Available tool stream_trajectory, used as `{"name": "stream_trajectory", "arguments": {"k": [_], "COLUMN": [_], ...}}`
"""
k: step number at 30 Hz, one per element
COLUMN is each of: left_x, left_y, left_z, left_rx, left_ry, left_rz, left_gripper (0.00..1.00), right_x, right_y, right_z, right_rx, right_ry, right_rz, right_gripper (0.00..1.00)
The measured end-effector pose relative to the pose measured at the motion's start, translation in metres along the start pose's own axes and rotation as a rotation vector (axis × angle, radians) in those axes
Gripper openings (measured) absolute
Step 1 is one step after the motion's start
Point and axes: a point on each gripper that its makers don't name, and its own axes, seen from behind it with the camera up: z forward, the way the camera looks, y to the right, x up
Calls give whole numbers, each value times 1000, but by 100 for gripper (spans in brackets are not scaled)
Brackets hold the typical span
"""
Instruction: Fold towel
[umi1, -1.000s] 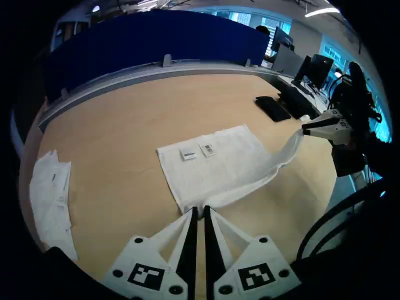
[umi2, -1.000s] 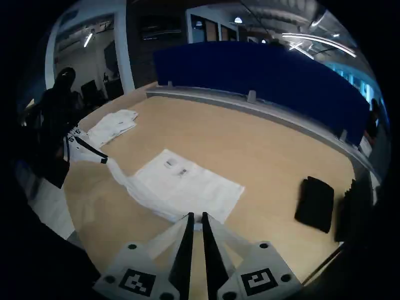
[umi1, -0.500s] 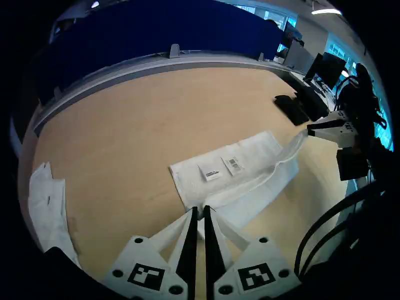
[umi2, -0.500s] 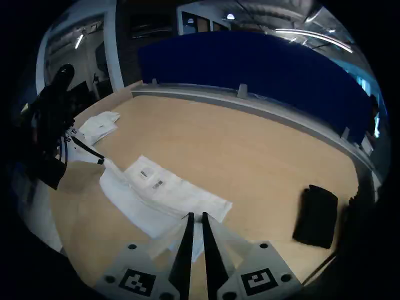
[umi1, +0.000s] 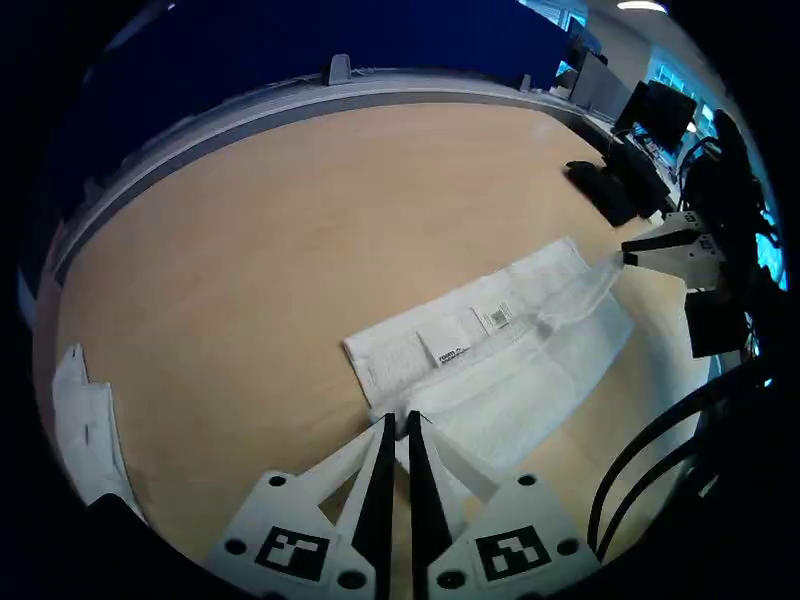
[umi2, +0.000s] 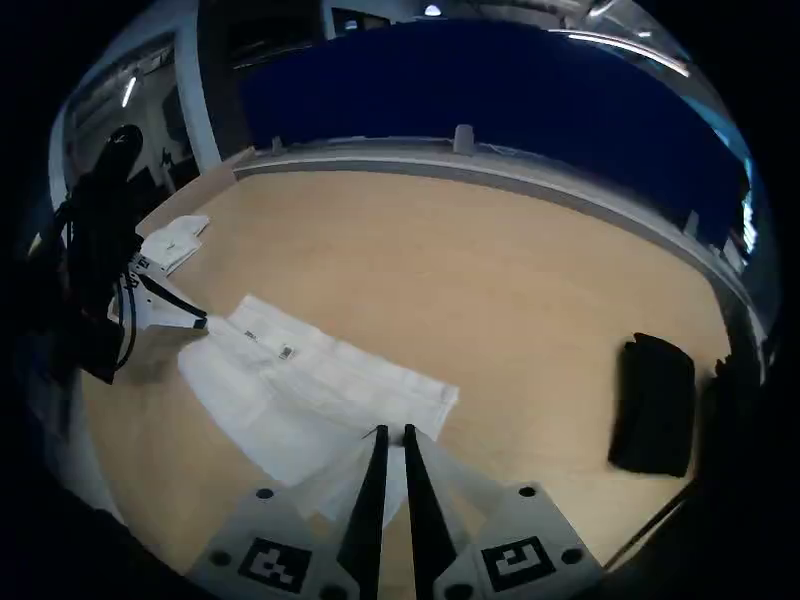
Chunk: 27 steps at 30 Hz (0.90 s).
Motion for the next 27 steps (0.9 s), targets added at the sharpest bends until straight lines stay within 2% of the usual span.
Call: {"name": "stream_trajectory", "arguments": {"k": [4, 10, 13, 14, 16, 18, 20, 23, 24, 27], "left_x": [2, 4, 7, 8, 9, 9, 9, 7, 7, 7], "left_y": [-3, -8, -10, -11, -12, -14, -17, -19, -21, -25], "left_z": [3, 9, 11, 11, 11, 10, 8, 5, 5, 3], "left_rx": [5, 16, 23, 27, 29, 33, 40, 41, 43, 55], "left_ry": [-1, -9, -5, -2, 0, 2, 4, 2, 4, 13], "left_rz": [1, 3, -1, -3, -7, -11, -16, -24, -27, -36], "left_gripper": [11, 25, 27, 28, 41, 46, 65, 82, 89, 94], "right_x": [2, 0, 0, 0, 1, 1, 0, -2, -3, -4], "right_y": [2, 5, 5, 5, 6, 6, 6, 5, 5, 3], "right_z": [6, 15, 18, 19, 18, 18, 17, 16, 16, 16], "right_rx": [-11, -31, -38, -41, -47, -52, -56, -53, -50, -43], "right_ry": [0, -15, -18, -17, -13, -11, -11, -15, -15, -14], "right_rz": [5, 11, 14, 14, 13, 12, 10, 8, 9, 12], "right_gripper": [12, 14, 18, 21, 31, 47, 66, 87, 92, 96]}}
